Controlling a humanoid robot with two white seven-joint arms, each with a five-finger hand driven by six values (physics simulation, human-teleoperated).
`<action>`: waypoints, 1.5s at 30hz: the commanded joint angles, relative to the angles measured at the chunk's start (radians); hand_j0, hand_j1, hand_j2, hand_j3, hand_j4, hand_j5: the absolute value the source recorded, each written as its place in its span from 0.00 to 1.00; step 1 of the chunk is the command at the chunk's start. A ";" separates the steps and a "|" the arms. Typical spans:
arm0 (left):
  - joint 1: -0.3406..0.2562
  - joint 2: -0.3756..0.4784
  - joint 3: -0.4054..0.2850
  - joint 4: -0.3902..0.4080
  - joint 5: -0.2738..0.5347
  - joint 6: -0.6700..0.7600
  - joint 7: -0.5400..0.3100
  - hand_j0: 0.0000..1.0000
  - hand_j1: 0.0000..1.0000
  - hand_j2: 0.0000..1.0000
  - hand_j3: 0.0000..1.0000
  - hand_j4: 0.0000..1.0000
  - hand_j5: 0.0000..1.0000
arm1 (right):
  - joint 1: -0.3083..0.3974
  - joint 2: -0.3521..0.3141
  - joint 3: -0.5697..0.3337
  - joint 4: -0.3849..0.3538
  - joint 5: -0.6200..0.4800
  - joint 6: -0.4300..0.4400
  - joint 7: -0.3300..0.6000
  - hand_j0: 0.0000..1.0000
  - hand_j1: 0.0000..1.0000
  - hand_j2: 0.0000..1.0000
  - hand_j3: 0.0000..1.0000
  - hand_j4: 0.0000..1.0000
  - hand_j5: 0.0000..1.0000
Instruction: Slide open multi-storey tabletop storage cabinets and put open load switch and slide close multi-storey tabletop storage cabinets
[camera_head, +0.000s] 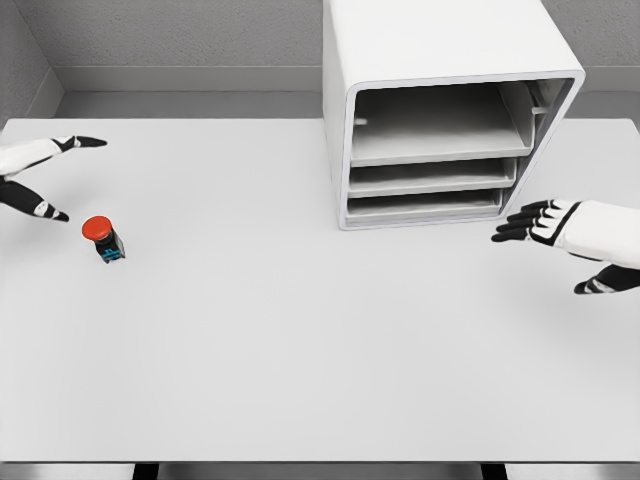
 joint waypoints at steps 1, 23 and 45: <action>0.000 0.008 -0.002 -0.026 -0.004 0.003 0.000 1.00 1.00 1.00 1.00 1.00 1.00 | 0.000 -0.001 0.006 -0.001 -0.006 0.003 0.000 1.00 1.00 1.00 1.00 1.00 1.00; -0.216 0.166 -0.408 -0.171 -0.115 0.003 0.000 1.00 1.00 1.00 1.00 1.00 1.00 | -0.270 0.079 0.200 0.027 0.064 0.003 0.000 1.00 1.00 1.00 1.00 1.00 1.00; -0.156 0.149 -0.468 -0.282 -0.116 0.003 0.000 1.00 1.00 1.00 1.00 1.00 1.00 | -0.667 0.311 0.551 0.366 0.080 0.112 0.000 1.00 1.00 1.00 1.00 1.00 1.00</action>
